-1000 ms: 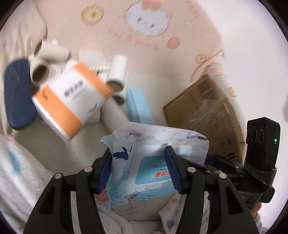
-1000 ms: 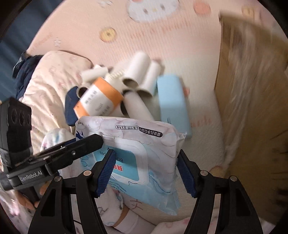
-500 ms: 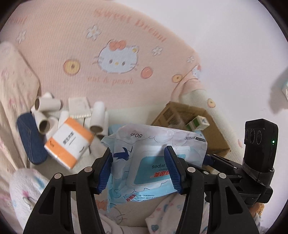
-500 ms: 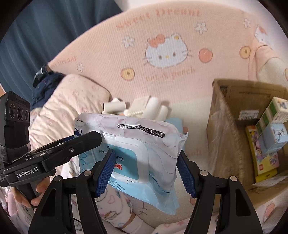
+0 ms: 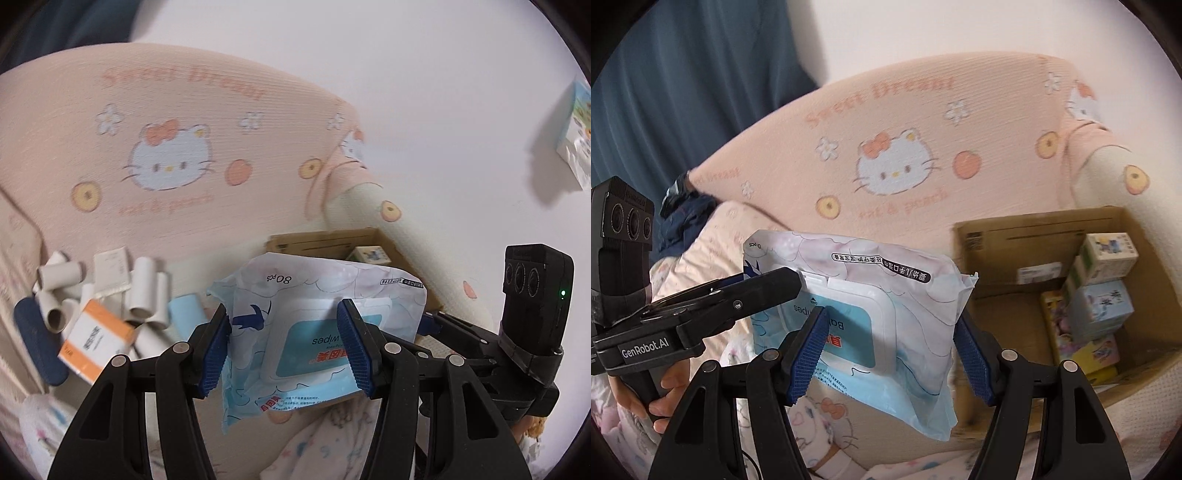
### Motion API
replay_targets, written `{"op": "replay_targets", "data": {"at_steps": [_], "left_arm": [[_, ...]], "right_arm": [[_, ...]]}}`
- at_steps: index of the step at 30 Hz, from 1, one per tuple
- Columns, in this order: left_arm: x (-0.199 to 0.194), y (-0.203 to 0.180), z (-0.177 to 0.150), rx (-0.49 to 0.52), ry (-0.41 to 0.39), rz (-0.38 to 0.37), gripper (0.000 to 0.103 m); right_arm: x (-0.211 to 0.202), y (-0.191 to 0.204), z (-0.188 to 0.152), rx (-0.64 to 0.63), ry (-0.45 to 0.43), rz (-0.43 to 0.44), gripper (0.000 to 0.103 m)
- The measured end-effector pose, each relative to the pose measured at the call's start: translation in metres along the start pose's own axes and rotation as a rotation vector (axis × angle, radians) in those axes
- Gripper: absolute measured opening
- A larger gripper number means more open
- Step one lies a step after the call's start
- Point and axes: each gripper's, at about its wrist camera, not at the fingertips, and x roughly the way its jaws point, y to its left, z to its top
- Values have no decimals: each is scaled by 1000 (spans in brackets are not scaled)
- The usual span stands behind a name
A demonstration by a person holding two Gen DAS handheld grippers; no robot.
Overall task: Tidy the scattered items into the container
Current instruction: 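Carry the baby-wipes pack with the left gripper toward the cardboard box, then lower the held baby-wipes pack into the cardboard box with the left gripper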
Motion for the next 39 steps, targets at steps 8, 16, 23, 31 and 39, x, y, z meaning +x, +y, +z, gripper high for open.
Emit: {"op": "replay_targets", "data": {"at_steps": [8, 16, 23, 31, 39], "left_arm": [[39, -55, 20, 87, 27, -40, 60], [80, -97, 31, 130, 53, -88, 60], [115, -122, 33, 148, 100, -103, 60], [165, -127, 28, 110, 237, -98, 60], [203, -116, 24, 32, 339, -113, 60]], "right_arm": [[-33, -57, 4, 65, -53, -61, 67], [-55, -109, 8, 144, -68, -129, 67], [-60, -148, 11, 219, -30, -150, 66], [-39, -190, 12, 277, 98, -171, 65], [-18, -217, 19, 286, 237, -193, 61]]}}
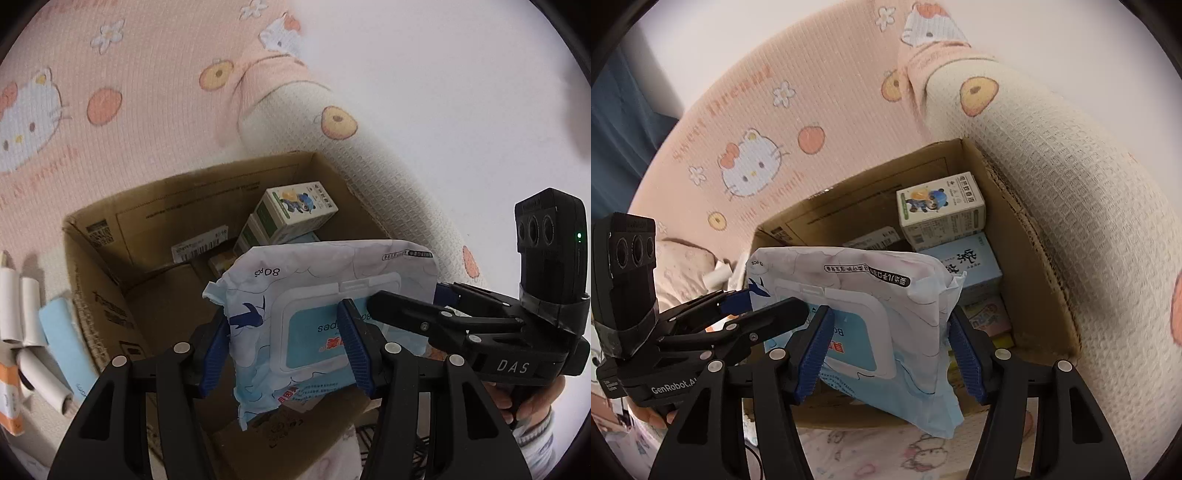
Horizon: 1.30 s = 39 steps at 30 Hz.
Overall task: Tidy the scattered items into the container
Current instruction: 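Lower the held baby-wipes pack into the cardboard box with the left gripper, then open the left gripper and press the wipes pack down beside the boxes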
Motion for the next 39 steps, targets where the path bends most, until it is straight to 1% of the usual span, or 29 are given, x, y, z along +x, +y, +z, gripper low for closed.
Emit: {"op": "replay_targets", "data": {"at_steps": [1, 2, 4, 6, 8, 13, 15, 19, 24, 25, 26, 27, 28, 29, 34, 37, 39], "left_arm": [[4, 2, 2, -16, 15, -10, 60], [8, 8, 5, -60, 41, -29, 60], [16, 14, 10, -113, 76, -59, 60], [24, 17, 14, -138, 94, -70, 60], [33, 17, 17, -154, 105, -71, 60], [53, 18, 17, -184, 142, -71, 60], [66, 21, 14, -213, 182, -85, 60], [91, 30, 6, -277, 269, -130, 60], [103, 35, 3, -294, 303, -156, 60], [107, 35, 4, -299, 319, -171, 60], [112, 36, 4, -298, 348, -153, 60], [115, 36, 4, -292, 362, -143, 60], [116, 37, 3, -287, 372, -141, 60], [116, 39, 2, -291, 375, -147, 60], [106, 49, -3, -352, 368, -149, 62], [96, 50, -6, -346, 365, -101, 62], [88, 53, -7, -362, 343, -98, 62]], "right_arm": [[2, -1, 3, -7, 16, -7, 61], [5, -2, 6, -18, 37, -15, 61], [10, -4, 12, -36, 76, -35, 61], [17, -7, 17, -47, 113, -54, 61], [25, -14, 22, -31, 146, -64, 61], [40, -25, 30, -32, 221, -96, 61], [46, -28, 31, -42, 252, -115, 61], [59, -28, 34, -84, 316, -183, 61], [76, -27, 34, -154, 401, -290, 61], [79, -29, 34, -159, 420, -306, 61], [80, -31, 33, -159, 430, -319, 61], [80, -33, 32, -157, 435, -327, 60], [79, -34, 31, -120, 433, -371, 60], [78, -35, 30, -111, 430, -384, 60], [70, -36, 25, -99, 410, -398, 60], [61, -34, 26, -74, 386, -395, 60], [54, -30, 27, -66, 366, -376, 60]]}}
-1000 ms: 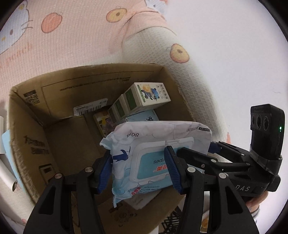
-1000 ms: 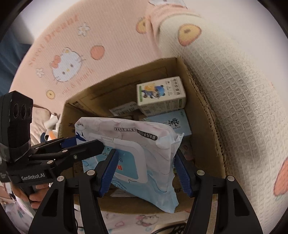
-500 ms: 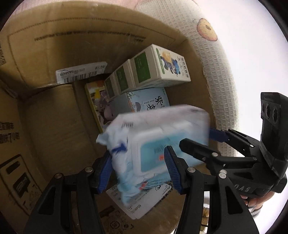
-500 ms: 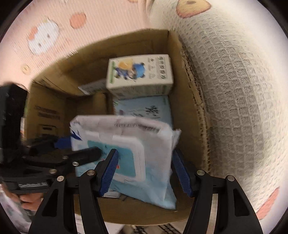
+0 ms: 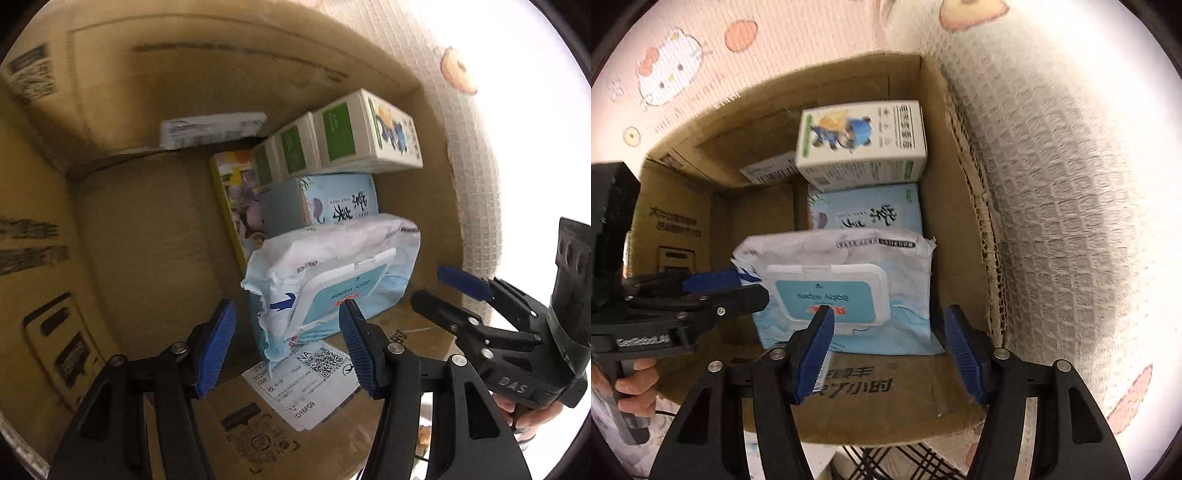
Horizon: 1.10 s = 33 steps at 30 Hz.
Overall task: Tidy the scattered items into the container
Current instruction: 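Open the left gripper and press the wipes pack down beside the boxes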
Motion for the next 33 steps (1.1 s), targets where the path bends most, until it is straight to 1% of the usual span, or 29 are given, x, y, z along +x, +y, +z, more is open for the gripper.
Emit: {"op": "replay_targets", "data": {"at_steps": [2, 3, 5, 6, 7, 8, 10, 14, 17, 18, 19, 20, 21, 22, 24, 27, 28, 29, 30, 31, 33], "left_arm": [[-5, 0, -2, -2, 2, -27, 62], [-7, 0, -2, -8, 2, -25, 62], [-11, 1, -5, -15, -22, -17, 61], [-12, 0, -6, -11, -27, -9, 60], [-11, -1, -7, 0, -24, 8, 55], [-10, -1, -7, 9, -20, 20, 50], [-8, -3, 0, 28, -10, 41, 45], [-4, -4, -2, 40, 5, 124, 44], [0, -4, -1, 37, -6, 178, 44], [4, -3, 0, 40, -1, 188, 44], [9, -2, 1, 46, 13, 201, 44], [14, -2, 2, 57, 30, 222, 44], [19, -2, 1, 61, 45, 228, 41], [21, -2, 1, 58, 55, 217, 32], [25, 1, 2, 40, 68, 193, 30], [34, 14, 7, -34, 99, 130, 27], [38, 17, 9, -54, 111, 112, 26], [44, 25, 10, -96, 138, 72, 24], [48, 29, 11, -123, 142, 46, 24], [51, 32, 12, -140, 139, 37, 23], [56, 37, 16, -170, 133, 40, 23]], "right_arm": [[-7, 1, -2, 11, -17, 13, 60], [-9, 2, -3, 17, -25, 15, 60], [-11, 3, -5, 34, -42, 35, 59], [-10, 4, -6, 51, -46, 42, 46], [-8, 5, -5, 65, -37, 46, 27], [-4, 4, -6, 80, -15, 56, 23], [8, 8, -5, 98, 16, 92, 23], [19, 15, -8, 125, 32, 118, 23], [32, 18, -3, 168, 46, 129, 23], [35, 19, 0, 175, 50, 126, 21], [38, 19, 2, 178, 53, 114, 16], [42, 20, 4, 187, 59, 90, 15], [45, 18, 5, 198, 68, 72, 13], [48, 17, 6, 208, 77, 69, 13], [56, 16, 6, 220, 97, 57, 12], [68, 12, 5, 248, 120, 12, 12], [72, 10, 4, 261, 131, -7, 12], [75, 7, 4, 278, 142, -36, 12], [78, 5, 4, 292, 152, -65, 12], [81, 2, 5, 302, 162, -73, 12], [85, -2, 6, 320, 189, -62, 12]]}}
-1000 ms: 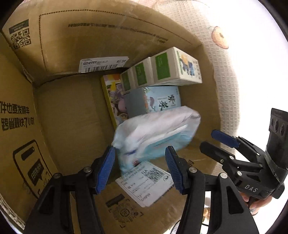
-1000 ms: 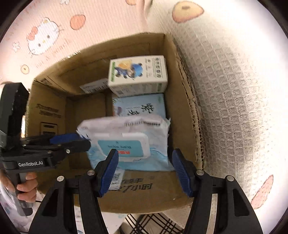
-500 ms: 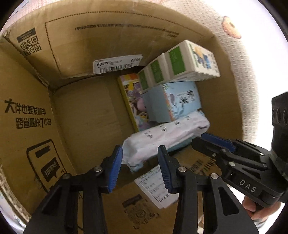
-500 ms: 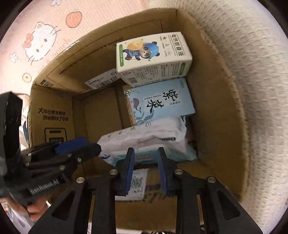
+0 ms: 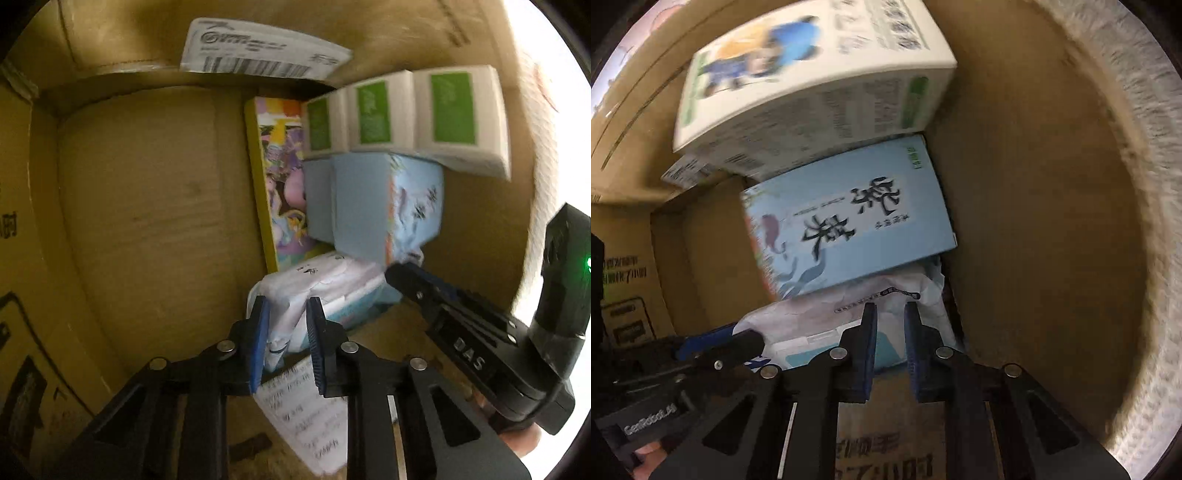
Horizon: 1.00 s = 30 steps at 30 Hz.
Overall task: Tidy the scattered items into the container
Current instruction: 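Open the left gripper and press the wipes pack down beside the boxes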
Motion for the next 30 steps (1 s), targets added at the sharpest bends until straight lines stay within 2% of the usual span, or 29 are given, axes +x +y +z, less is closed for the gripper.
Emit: {"op": "replay_targets", "data": {"at_steps": [4, 7, 10, 14, 18, 21, 30], "left_arm": [[4, 2, 8, -35, 7, -42, 22], [9, -5, 13, -8, 7, -4, 22], [13, -2, 16, -37, 10, 2, 22], [9, 7, 14, -69, 16, -44, 22], [-3, 21, 6, -156, 28, -70, 26], [-11, 22, 3, -158, 24, -66, 29], [-18, 13, -6, -126, 5, 57, 30]], "right_arm": [[0, 1, 0, 24, 27, 20, 12], [1, 0, -3, 50, 46, 62, 12], [0, 1, -6, 85, 48, 95, 12], [-5, 7, -9, 113, 49, 116, 12], [-10, 10, -16, 105, 36, 86, 12], [-19, 11, -22, 100, 9, 53, 12], [-17, 7, -32, 103, 35, 94, 12]]}}
